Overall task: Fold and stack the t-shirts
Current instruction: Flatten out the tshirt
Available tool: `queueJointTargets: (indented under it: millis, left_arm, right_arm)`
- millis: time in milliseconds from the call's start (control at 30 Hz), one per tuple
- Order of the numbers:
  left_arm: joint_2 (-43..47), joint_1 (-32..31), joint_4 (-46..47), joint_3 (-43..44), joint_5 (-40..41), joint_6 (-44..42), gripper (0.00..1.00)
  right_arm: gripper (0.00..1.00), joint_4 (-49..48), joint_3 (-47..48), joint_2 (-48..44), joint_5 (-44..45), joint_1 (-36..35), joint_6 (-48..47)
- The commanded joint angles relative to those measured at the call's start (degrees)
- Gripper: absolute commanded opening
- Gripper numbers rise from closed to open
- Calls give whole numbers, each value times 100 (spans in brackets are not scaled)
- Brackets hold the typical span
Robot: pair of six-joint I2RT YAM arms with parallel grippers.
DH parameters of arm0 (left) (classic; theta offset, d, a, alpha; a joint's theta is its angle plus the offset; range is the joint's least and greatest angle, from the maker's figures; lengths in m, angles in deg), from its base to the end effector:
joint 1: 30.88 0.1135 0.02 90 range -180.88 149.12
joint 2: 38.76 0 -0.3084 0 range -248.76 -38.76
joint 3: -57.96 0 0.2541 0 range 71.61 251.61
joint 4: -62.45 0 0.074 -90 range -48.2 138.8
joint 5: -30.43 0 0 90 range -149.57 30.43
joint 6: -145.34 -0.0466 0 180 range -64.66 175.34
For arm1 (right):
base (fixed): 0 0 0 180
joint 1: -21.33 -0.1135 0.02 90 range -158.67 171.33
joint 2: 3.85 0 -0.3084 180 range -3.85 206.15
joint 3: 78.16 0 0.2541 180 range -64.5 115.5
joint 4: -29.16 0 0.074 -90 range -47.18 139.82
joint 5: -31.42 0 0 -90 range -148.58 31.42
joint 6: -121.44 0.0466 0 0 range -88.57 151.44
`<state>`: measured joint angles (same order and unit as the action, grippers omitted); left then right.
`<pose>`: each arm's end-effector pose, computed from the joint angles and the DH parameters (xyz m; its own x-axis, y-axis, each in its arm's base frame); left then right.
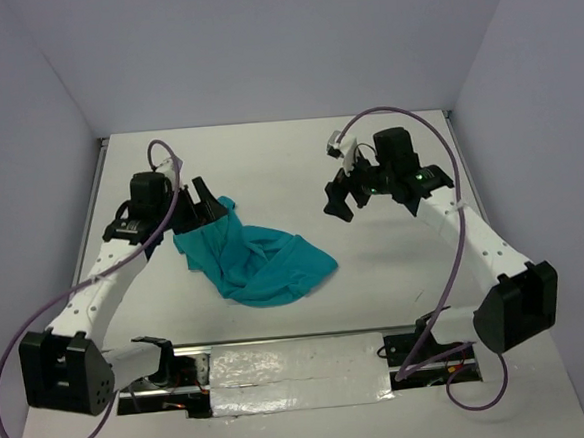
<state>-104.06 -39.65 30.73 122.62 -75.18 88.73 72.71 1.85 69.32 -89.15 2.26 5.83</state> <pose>0.2408 -0.0498 0.3272 -0.6461 -0.4366 -0.6260 0.0191 0.8107 -0.5851 0.2517 0.1121 0.3707 -0.2213 -0.4703 -0.8543 -0.8454 0.5293 -0.0724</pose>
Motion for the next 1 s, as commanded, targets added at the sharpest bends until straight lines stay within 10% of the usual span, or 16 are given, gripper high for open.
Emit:
queueJointTargets:
  millis: [0, 433, 833, 967]
  left_arm:
    - [-509, -28, -434, 559, 374, -306, 90]
    - [-3128, -608, -1516, 2405, 1966, -851, 67]
    - [-3867, -687, -1612, 2722, 2414, -957, 60]
    - [-4113, -687, -1586, 2740, 2379, -992, 44]
  right_arm:
    - [99, 350, 370, 390, -537, -88, -94]
    - [100, -62, 450, 1077, -617, -299, 372]
    - [100, -282, 168, 1086, -705, -299, 460]
    - [100, -273, 247, 1182, -714, -299, 434]
